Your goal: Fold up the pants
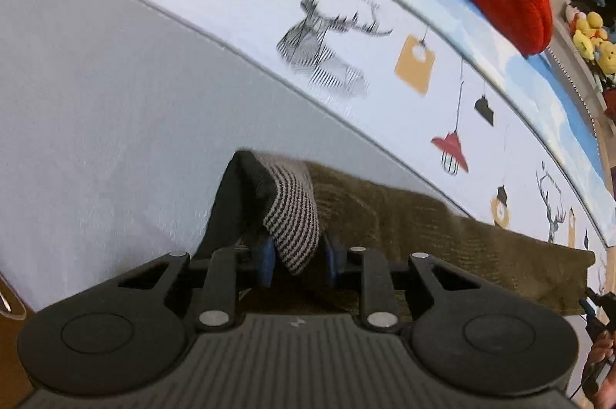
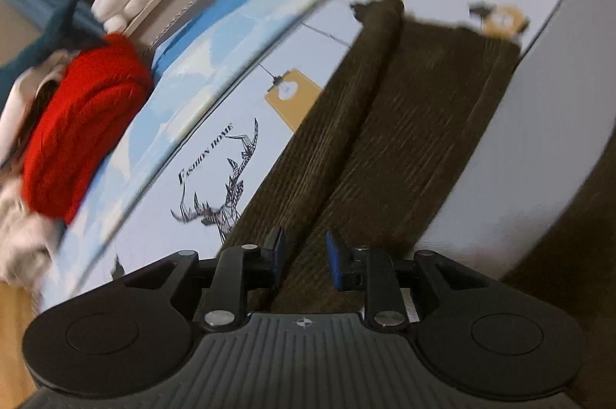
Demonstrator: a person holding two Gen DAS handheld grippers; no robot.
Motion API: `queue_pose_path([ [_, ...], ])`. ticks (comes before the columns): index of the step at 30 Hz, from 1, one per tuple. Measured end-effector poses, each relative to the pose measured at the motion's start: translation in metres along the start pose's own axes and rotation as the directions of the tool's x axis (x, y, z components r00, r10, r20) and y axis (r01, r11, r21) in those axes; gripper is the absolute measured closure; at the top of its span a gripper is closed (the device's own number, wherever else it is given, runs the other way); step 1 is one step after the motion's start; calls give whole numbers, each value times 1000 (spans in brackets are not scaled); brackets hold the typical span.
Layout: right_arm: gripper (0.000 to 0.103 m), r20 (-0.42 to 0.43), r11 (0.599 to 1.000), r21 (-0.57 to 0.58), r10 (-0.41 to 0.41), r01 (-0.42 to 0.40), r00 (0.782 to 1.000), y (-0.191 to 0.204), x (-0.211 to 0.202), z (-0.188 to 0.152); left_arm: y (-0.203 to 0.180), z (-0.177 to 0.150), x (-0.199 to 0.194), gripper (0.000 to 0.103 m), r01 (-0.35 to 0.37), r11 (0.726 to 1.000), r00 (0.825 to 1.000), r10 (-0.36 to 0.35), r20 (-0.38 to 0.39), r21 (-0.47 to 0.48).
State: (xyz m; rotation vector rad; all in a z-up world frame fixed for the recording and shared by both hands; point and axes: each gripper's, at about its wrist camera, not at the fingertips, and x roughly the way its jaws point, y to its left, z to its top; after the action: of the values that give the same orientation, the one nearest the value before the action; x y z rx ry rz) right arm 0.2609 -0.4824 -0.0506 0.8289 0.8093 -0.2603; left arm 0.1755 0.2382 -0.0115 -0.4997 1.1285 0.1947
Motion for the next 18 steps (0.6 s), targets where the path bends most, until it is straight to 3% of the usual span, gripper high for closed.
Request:
queue_pose_path([
  [12, 77, -9, 1000, -19, 8, -9, 1000, 1, 76, 1, 0, 9, 5, 74, -15, 1000, 1000, 15, -11, 7],
  [14, 88, 6, 1000, -25, -10, 10, 1000, 6, 77, 1, -2, 10, 6, 75, -19, 1000, 1000, 19, -9, 11],
  [18, 97, 44, 999, -34, -13, 14, 999, 18, 67, 3, -5, 9, 5, 75, -33, 999, 999, 33, -3, 23],
])
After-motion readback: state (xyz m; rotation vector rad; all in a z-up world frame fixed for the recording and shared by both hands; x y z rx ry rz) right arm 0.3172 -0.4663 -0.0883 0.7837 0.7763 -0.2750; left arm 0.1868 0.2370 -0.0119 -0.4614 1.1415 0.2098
